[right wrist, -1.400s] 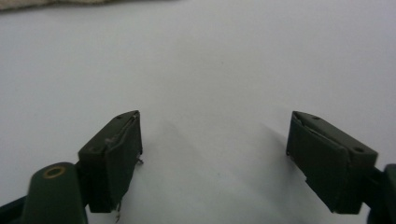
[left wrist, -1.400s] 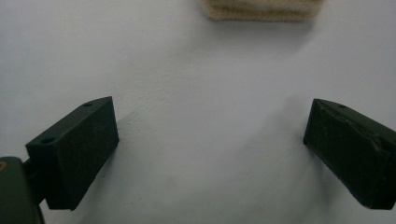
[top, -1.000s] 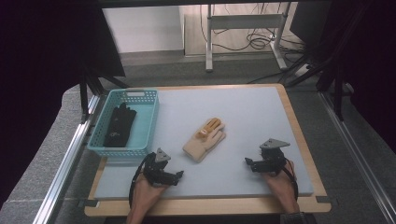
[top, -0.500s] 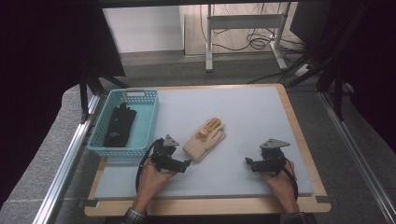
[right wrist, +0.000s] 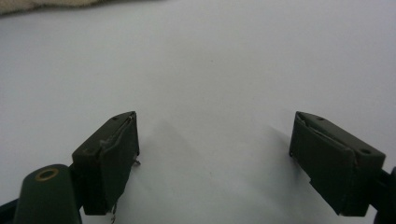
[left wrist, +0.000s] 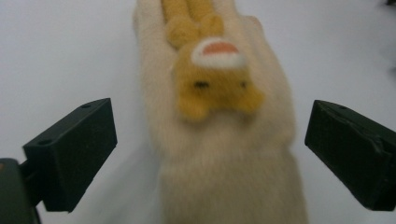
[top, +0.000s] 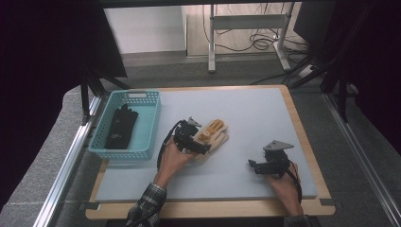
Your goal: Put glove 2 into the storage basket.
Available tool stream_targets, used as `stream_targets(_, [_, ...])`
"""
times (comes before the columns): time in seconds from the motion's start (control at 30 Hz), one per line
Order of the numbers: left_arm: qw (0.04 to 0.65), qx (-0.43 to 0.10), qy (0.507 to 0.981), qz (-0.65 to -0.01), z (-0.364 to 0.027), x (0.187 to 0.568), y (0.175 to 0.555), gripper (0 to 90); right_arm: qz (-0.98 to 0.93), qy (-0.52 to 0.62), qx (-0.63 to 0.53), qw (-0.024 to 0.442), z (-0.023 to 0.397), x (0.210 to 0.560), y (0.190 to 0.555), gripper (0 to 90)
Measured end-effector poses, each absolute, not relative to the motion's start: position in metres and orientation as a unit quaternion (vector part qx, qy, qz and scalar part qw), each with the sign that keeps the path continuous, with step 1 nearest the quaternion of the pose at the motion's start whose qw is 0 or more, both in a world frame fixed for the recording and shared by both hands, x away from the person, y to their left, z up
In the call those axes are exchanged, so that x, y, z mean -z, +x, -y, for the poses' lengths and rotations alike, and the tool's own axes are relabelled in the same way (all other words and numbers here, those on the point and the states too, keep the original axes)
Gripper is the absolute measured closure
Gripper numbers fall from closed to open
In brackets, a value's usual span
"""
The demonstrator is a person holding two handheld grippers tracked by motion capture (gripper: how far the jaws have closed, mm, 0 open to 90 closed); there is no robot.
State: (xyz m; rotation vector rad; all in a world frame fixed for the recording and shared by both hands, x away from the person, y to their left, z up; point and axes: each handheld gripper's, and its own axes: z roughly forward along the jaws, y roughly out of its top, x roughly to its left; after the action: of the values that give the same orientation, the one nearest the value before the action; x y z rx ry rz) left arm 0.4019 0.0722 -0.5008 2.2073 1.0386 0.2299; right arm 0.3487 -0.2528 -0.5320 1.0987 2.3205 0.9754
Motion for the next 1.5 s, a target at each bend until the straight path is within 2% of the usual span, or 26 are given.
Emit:
stream_targets(0.3, [0.292,-0.061,0.869,-0.394,-0.04,0.519,0.423,1.5,-0.828,0.392,-0.348,0.196,0.253,0.532,0.349,15.5])
stream_targets(0.43, [0.272,-0.067,0.879,-0.386,-0.028,0.523,0.42,4.0,-0.828,0.392,-0.348,0.196,0.253,0.532,0.349,15.5])
stream_targets(0.47, [0.258,-0.089,0.883,-0.382,-0.023,0.524,0.417,5.1,-0.829,0.392,-0.348,0.196,0.253,0.532,0.349,15.5])
stream_targets(0.53, [0.261,-0.091,0.879,-0.389,-0.024,0.522,0.416,12.2,-0.829,0.392,-0.348,0.196,0.253,0.532,0.349,15.5])
stream_targets(0.73, [0.255,-0.086,0.874,-0.405,-0.028,0.515,0.415,44.0,-0.829,0.392,-0.348,0.196,0.253,0.532,0.349,15.5])
stream_targets(0.9, [0.264,-0.06,0.871,-0.409,-0.033,0.513,0.417,54.3,-0.829,0.392,-0.348,0.196,0.253,0.532,0.349,15.5])
stream_targets(1.03, [0.277,-0.031,0.865,-0.416,-0.042,0.511,0.422,55.8,-0.829,0.392,-0.348,0.196,0.253,0.532,0.349,15.5])
stream_targets(1.5, [0.289,-0.101,0.854,-0.421,-0.068,0.467,0.421,55.0,-0.829,0.392,-0.348,0.196,0.253,0.532,0.349,15.5])
